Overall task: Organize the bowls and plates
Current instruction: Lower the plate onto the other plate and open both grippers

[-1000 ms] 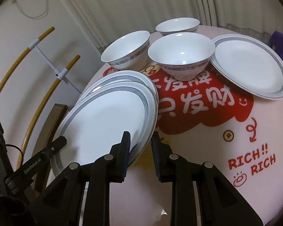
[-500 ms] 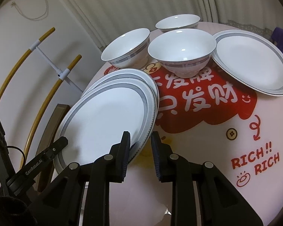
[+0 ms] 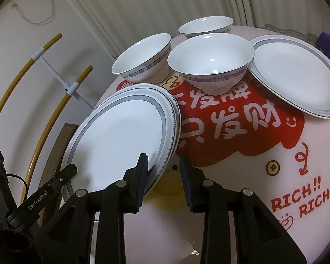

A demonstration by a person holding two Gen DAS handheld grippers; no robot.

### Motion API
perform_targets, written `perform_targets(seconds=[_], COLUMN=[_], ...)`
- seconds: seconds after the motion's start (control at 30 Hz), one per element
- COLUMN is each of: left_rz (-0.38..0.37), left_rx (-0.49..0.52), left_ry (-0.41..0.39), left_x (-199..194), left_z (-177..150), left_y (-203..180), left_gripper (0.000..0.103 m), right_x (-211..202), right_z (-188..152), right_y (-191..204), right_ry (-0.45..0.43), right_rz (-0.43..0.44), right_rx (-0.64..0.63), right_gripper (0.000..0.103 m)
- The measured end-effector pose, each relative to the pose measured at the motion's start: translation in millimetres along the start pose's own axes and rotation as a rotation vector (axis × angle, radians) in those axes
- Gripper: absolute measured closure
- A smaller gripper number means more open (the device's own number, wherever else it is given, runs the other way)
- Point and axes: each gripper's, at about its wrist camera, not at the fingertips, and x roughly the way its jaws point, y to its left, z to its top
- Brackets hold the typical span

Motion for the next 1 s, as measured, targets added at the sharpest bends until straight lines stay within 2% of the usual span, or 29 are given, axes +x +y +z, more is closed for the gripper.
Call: perform_targets(seconds=[0.3, 0.4, 0.77, 1.0], left_rz=[0.016, 0.024, 0.002, 0.009], left_rx=[0.013, 0.021, 0.007, 0.010], left_ry=[0.001, 0.007, 0.030, 0.015], left_x=[9.5, 13.2, 15.0, -10.8], left_z=[3.6, 3.7, 3.4, -3.5], left_y=[-3.4, -5.8, -2.8, -4.8], left_gripper=[0.084, 0.080, 0.076, 0.055], right_x=[4.7, 7.1, 10.4, -4.9], right_z=[0.5, 0.8, 1.0, -0.9], right_y=[-2.1, -2.8, -4.5, -5.1], right_ry=[-0.006, -0.006, 0.000, -0.021], right_rz=[0.000, 0.000, 0.009, 0.015], right_rx=[0.002, 0.003, 0.013, 0.010], right_gripper=[0.068, 0.066, 0.064, 0.063])
